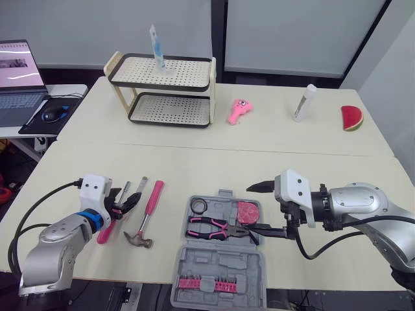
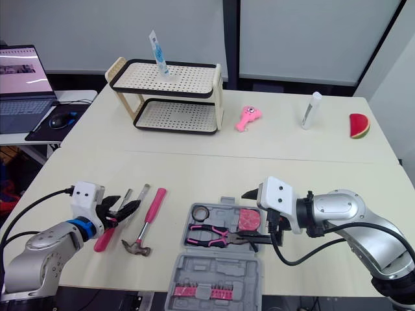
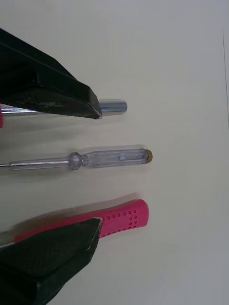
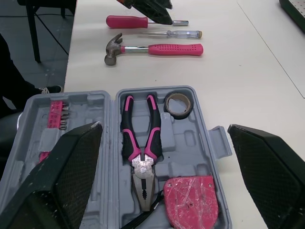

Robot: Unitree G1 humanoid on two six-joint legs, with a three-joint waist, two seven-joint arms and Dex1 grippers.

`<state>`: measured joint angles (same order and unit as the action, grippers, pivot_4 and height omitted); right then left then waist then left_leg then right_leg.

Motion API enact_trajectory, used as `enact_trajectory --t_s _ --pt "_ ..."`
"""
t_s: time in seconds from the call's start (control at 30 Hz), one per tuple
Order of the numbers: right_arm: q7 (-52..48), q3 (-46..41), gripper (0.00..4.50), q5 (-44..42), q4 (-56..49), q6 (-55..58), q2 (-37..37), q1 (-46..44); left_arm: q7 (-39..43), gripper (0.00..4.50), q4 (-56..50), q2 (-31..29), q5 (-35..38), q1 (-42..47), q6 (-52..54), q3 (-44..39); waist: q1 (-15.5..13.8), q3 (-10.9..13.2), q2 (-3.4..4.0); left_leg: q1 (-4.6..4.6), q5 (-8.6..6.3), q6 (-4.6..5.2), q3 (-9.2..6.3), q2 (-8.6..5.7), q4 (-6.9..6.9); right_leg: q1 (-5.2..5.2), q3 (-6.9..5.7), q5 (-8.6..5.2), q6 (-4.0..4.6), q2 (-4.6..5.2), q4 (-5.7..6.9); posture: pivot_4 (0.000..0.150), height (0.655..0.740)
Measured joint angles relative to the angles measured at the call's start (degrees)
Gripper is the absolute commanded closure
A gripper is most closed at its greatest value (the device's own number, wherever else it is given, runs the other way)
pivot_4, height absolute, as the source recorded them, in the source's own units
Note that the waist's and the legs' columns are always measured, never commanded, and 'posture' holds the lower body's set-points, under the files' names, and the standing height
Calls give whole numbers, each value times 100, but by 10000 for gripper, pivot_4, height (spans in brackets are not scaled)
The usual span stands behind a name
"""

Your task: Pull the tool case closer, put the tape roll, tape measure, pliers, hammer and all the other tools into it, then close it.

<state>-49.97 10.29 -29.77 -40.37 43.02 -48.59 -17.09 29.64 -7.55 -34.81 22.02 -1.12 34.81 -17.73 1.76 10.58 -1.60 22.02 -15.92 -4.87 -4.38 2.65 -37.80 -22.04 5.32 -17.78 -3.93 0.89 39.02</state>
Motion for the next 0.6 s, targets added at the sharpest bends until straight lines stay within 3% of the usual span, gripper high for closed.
enact_trajectory --t_s 0.6 --pt "-62 50 0 150 13 -6 3 30 -34 11107 612 187 -299 203 -215 296 -2 0 0 0 0 0 -2 -1 -1 1 -2 0 0 0 1 1500 7350"
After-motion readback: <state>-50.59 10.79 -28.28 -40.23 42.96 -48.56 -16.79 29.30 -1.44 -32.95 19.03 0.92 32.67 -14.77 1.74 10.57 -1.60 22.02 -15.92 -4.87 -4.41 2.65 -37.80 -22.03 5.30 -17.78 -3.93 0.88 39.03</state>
